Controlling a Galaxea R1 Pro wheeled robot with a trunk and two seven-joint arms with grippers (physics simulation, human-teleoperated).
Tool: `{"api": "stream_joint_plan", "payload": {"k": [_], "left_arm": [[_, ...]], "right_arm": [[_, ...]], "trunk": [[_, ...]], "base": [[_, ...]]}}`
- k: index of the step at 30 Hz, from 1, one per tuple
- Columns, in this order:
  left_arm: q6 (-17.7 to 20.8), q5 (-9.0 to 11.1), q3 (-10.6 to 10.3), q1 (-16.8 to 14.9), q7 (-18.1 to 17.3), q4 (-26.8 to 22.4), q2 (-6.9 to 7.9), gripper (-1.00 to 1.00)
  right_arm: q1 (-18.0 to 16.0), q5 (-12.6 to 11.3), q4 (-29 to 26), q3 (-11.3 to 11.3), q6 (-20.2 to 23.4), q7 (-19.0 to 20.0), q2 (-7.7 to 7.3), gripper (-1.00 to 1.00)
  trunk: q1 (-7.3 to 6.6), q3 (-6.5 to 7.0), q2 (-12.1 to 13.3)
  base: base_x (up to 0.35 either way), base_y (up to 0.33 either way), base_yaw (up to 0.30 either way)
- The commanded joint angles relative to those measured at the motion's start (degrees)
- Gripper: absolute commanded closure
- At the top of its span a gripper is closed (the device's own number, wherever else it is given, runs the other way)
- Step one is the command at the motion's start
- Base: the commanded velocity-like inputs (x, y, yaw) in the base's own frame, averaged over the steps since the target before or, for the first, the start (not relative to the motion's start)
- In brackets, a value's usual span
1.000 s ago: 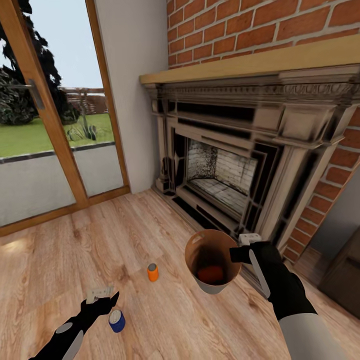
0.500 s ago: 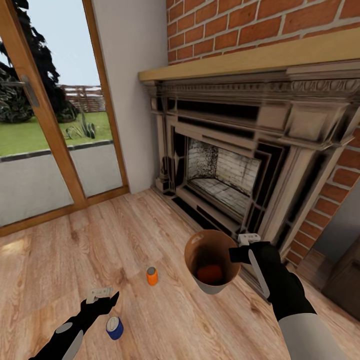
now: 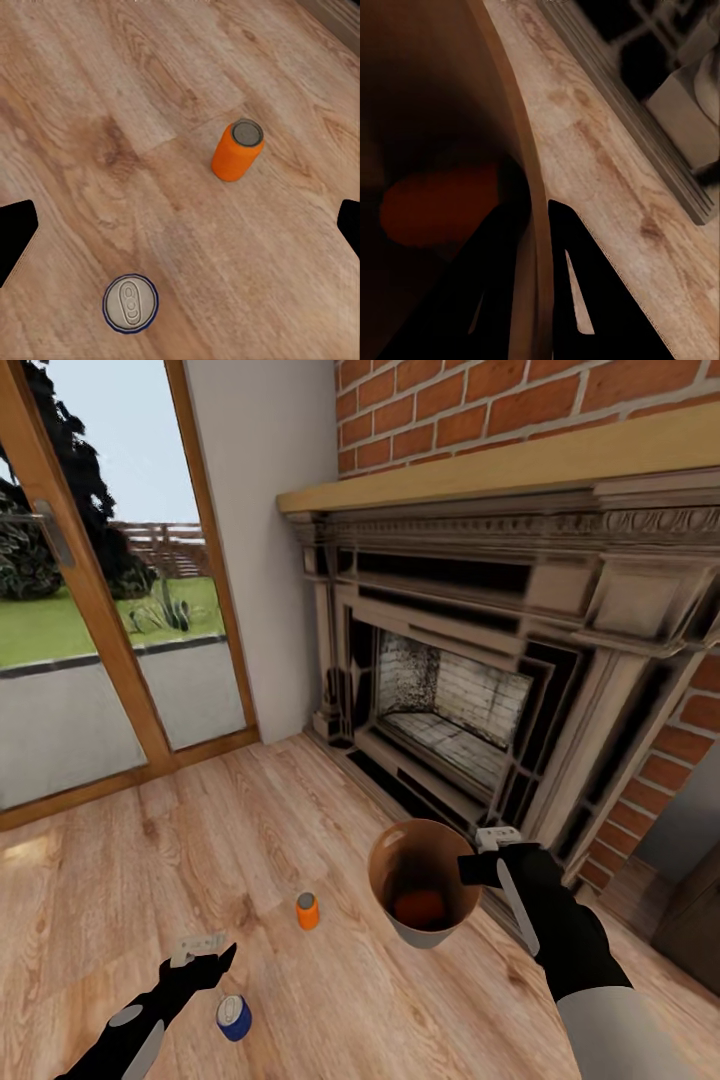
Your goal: Put the three can of soda from the living room inside the tash can in the kitchen.
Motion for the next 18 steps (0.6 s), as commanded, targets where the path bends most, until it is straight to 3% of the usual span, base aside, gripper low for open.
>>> {"api": "stream_joint_plan", "payload": {"k": [1,18], "left_arm": [[-0.01,0.00,0.00,0.00,0.00,0.00,0.01,-1.00],[-0.01,0.00,0.00,0.00,0.00,-0.01,0.02,-1.00]], "right_arm": [[-0.02,-0.67,-0.02,-0.01,-0.03,0.20,0.01,1.00],[0.02,-0.67,-0.03,-0.01,0.00,0.20,0.01,1.00]], "trunk": [[0.00,-0.01,0.00],[0.00,-0.82,0.00]], "base": [[0.060,0.061,0.000],[0.008,0.008,0.000]]}}
